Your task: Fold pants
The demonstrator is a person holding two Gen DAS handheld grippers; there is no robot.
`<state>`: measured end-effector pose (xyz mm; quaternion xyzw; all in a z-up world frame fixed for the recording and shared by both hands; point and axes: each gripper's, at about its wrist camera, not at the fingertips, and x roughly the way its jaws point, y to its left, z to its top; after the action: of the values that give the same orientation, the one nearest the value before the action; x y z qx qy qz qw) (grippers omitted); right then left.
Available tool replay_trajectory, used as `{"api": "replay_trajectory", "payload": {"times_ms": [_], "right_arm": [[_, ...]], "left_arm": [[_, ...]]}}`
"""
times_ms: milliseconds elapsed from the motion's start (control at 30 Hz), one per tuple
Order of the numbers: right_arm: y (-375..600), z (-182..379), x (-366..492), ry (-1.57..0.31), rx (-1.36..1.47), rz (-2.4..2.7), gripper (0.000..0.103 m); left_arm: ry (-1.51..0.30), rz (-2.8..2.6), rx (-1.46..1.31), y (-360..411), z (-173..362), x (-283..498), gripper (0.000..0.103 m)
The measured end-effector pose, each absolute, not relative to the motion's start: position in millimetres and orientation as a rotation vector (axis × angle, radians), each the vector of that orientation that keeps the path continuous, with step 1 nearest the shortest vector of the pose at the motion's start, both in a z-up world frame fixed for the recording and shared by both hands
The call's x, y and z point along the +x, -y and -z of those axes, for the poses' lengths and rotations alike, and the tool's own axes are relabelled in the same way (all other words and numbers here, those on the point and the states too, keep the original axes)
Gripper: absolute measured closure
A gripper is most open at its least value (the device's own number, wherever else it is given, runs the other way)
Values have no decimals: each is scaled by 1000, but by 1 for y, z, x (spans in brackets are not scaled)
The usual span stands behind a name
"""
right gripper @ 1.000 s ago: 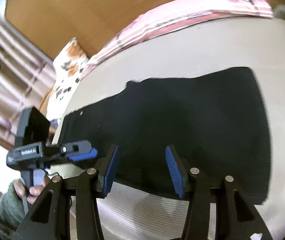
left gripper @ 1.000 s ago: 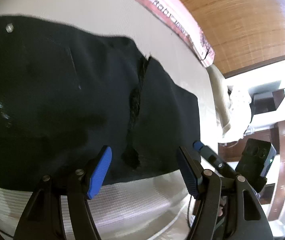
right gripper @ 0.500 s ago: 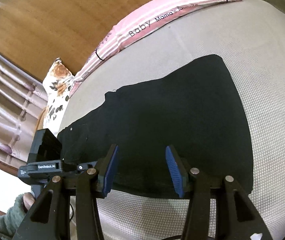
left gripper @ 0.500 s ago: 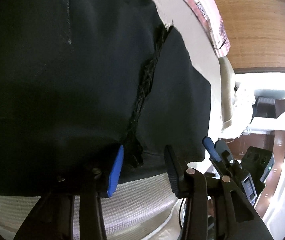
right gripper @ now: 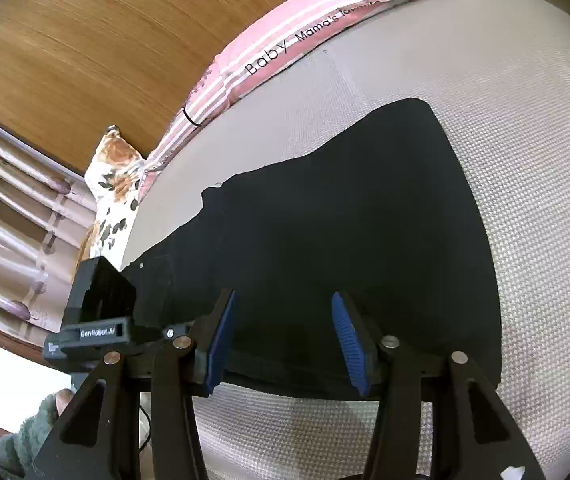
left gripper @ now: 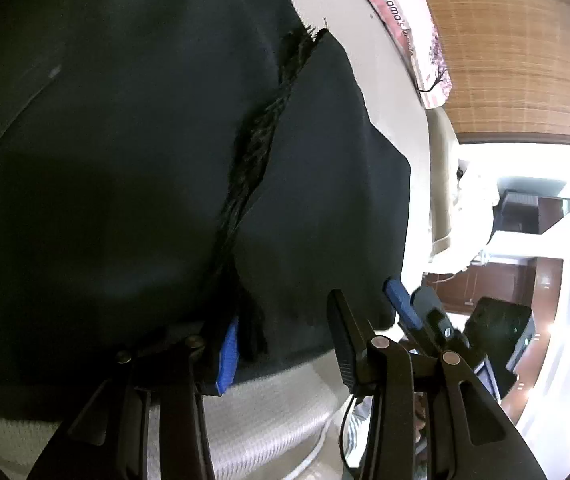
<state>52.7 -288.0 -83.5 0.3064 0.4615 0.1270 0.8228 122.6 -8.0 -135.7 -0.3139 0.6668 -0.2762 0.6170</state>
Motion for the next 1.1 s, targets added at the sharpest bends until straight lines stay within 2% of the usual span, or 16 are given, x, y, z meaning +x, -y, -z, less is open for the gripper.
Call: {"api": "replay_trajectory", "payload": {"times_ms": [167,200,233,267,367,667,767,900,1100], "right_arm": [[294,84,54,-981,646,-232,56],[296,84,54,-982,637,-210,56],[297,84,53,-981,629,-192,56],[300,84,53,-979,623,-175,55],[308,85,53,-979,626,-129,54],[312,86,54,-989,620,-97,54],[305,89,56,-1016,581,-101,54],[293,95,58,-1058,480,-66,54],[285,101,60,-1088,396,-42,55]], "left_arm": [[-1517,635,-645,25,127,136,62],[-1505,636,-615,29,124,137,69],[-1487,629,-578,31,120,137,87],[-1466,625,-527,34,115,136,90],[-1423,612,-459,37,106,131,93],[-1223,601,-265,25,50,108,94],[-1247,578,-243,17,61,102,94],[-1341,524,-216,15,104,100,94],[-1334,521,-170,25,103,103,91]]}}
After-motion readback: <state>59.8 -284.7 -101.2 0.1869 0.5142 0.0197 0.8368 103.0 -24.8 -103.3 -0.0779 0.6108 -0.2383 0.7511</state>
